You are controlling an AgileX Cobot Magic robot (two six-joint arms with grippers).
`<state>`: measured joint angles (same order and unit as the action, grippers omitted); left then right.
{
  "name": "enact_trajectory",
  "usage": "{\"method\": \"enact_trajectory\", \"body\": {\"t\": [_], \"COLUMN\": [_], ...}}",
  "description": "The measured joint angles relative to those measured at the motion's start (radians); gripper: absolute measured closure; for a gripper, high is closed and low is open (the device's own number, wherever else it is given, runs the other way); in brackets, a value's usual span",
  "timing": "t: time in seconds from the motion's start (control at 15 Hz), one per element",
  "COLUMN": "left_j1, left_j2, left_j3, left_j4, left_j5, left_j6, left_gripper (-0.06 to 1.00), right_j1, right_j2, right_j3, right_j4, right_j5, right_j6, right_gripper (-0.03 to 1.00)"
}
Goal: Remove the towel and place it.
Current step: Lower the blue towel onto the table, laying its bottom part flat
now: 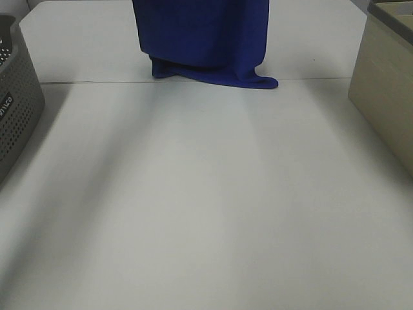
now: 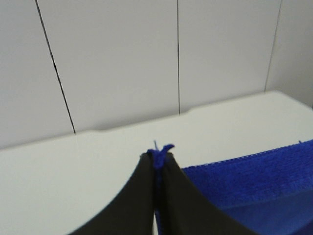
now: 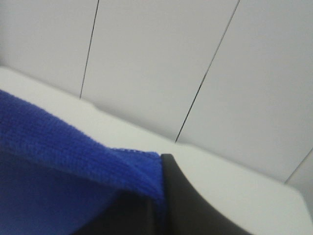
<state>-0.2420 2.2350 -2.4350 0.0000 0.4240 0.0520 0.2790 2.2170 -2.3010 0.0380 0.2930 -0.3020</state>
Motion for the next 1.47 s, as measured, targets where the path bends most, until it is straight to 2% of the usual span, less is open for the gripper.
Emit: {"method": "enact_trajectory", "body": {"t": [0.07,0.13,0.33,0.47,0.6,0.87,1.07,1.27,1.4,1.47], "left_j1": [-0.003,-0.003,-0.011,-0.029,-0.049,-0.049,-0.053,-0.050,-0.036,-0.034], "left_j2": [-0.017,-0.029,-0.154,-0.258,-0.350,-0.429,-0.402,-0.277,-0.190,-0.146], "left_j3": [0.001,0.001,-0.001,-0.003,-0.004,-0.006,-0.007,-0.007,-0.007,-0.007], "left_j4": [0.000,0.000,-0.023,-0.048,-0.051,-0.099,-0.078,-0.022,0.026,0.062], "left_j5": [0.113,0.160,0.375,0.505,0.603,0.684,0.678,0.550,0.352,0.227], "left_j6": [0.000,0.000,0.000,-0.001,-0.003,-0.004,-0.020,-0.023,-0.023,-0.023], "left_gripper": [0.94,0.94,0.94,0.94,0.94,0.94,0.94,0.94,0.94,0.94], "right_j1": [-0.001,-0.001,0.000,0.003,0.006,0.007,0.010,0.010,0.008,0.007], "right_j2": [-0.018,-0.029,-0.149,-0.222,-0.307,-0.416,-0.381,-0.294,-0.205,-0.167], "right_j3": [0.000,0.000,0.000,-0.001,-0.001,-0.002,-0.004,-0.004,-0.004,-0.004], "right_j4": [0.032,0.046,0.133,0.187,0.230,0.243,0.190,0.123,0.097,0.091], "right_j5": [0.130,0.182,0.590,0.819,0.906,0.911,0.891,0.726,0.514,0.370], "right_j6": [0.000,0.000,0.000,0.001,0.003,0.026,0.026,0.026,0.026,0.026], "right_gripper": [0.97,0.97,0.97,0.97,0.97,0.97,0.97,0.97,0.97,0.97]}}
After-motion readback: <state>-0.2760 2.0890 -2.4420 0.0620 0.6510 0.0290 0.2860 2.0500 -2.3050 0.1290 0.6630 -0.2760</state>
